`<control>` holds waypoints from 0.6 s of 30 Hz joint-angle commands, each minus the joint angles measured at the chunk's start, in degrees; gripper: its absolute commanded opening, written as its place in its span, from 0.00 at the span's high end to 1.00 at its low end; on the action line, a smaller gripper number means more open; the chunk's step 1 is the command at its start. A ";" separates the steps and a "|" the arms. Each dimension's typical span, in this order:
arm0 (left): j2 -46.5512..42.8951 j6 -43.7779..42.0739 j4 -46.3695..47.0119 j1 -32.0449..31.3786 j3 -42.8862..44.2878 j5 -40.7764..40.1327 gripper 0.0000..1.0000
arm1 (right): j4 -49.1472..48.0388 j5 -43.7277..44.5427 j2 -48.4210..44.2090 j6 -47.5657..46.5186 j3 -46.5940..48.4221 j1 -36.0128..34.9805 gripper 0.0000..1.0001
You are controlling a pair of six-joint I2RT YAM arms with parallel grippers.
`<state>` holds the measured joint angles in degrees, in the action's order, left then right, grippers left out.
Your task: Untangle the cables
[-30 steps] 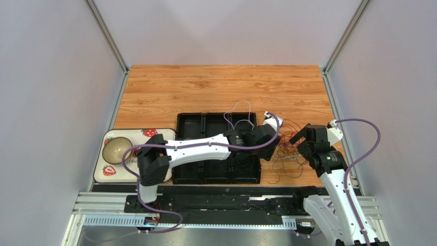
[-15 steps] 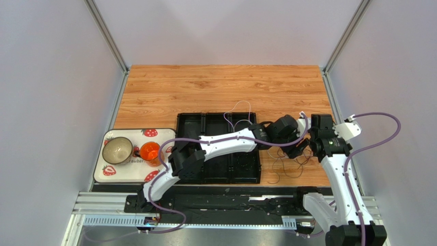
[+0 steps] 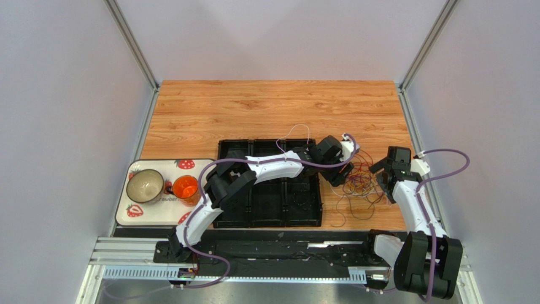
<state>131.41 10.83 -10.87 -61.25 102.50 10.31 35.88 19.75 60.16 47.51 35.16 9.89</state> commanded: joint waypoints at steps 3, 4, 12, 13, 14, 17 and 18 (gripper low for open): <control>-7.75 1.48 5.86 0.96 -2.82 0.77 0.34 | -12.14 -10.69 2.68 -4.00 -1.76 0.22 0.22; -8.01 1.47 5.95 0.96 -3.18 0.94 0.34 | -12.84 -12.09 3.03 -4.44 -1.93 0.22 0.33; -10.65 2.18 9.55 0.96 -7.57 -0.46 0.42 | -17.51 -20.96 2.16 -9.36 -0.89 0.22 1.00; -10.91 2.35 10.16 0.96 -8.10 -0.29 0.43 | -17.07 -21.94 1.54 -9.10 -0.10 0.22 1.00; -11.79 2.53 12.08 0.96 -9.67 -0.20 0.43 | -15.59 -22.29 1.10 -9.10 1.04 0.22 1.00; -13.89 2.97 16.05 0.96 -13.18 -0.46 0.43 | -11.56 -23.88 -1.01 -9.27 8.67 0.22 1.00; -14.43 3.40 17.02 0.96 -14.07 -0.72 0.44 | -10.23 -24.40 -1.88 -9.27 11.14 0.22 1.00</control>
<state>122.93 12.75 -1.19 -60.34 91.85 9.93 24.58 -0.69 62.19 39.62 35.90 9.89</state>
